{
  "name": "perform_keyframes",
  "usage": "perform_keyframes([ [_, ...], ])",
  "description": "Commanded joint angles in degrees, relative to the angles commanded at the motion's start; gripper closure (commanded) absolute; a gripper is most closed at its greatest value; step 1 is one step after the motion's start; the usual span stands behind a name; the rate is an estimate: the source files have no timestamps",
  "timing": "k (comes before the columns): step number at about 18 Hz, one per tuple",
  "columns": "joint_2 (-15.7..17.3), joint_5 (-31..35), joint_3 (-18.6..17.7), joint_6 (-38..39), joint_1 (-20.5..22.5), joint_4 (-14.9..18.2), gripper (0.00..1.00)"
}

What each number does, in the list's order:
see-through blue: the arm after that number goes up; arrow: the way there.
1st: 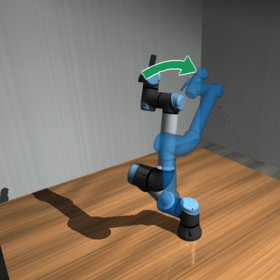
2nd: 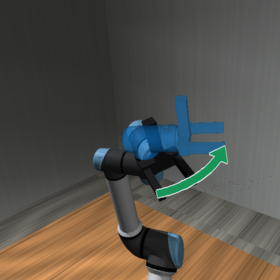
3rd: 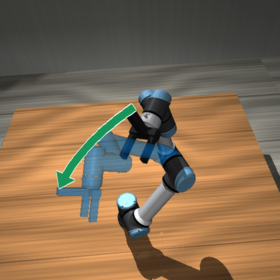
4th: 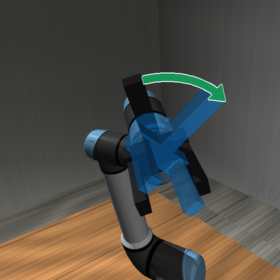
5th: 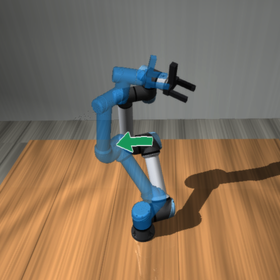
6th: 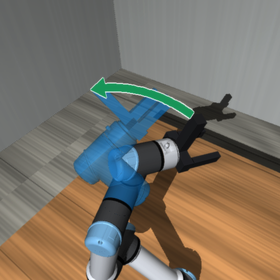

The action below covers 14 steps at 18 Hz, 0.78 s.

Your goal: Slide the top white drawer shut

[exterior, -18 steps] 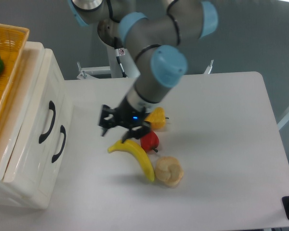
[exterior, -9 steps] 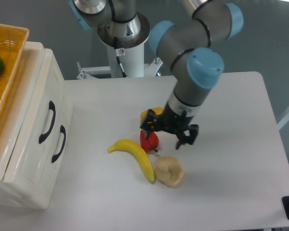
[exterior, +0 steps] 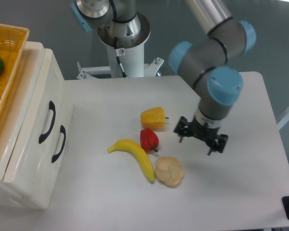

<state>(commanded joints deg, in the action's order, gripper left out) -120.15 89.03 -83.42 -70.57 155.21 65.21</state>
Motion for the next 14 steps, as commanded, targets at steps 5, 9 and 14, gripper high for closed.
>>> perform_keyframes([
  [5, -1.5, 0.1, 3.0, -8.0, 0.6, -0.2, 0.00],
  [9, -3.3, 0.0, 4.8, -18.8, 3.2, -0.2, 0.00],
  [14, -4.0, 0.0, 6.2, -24.9, 4.7, -0.1, 0.00],
])
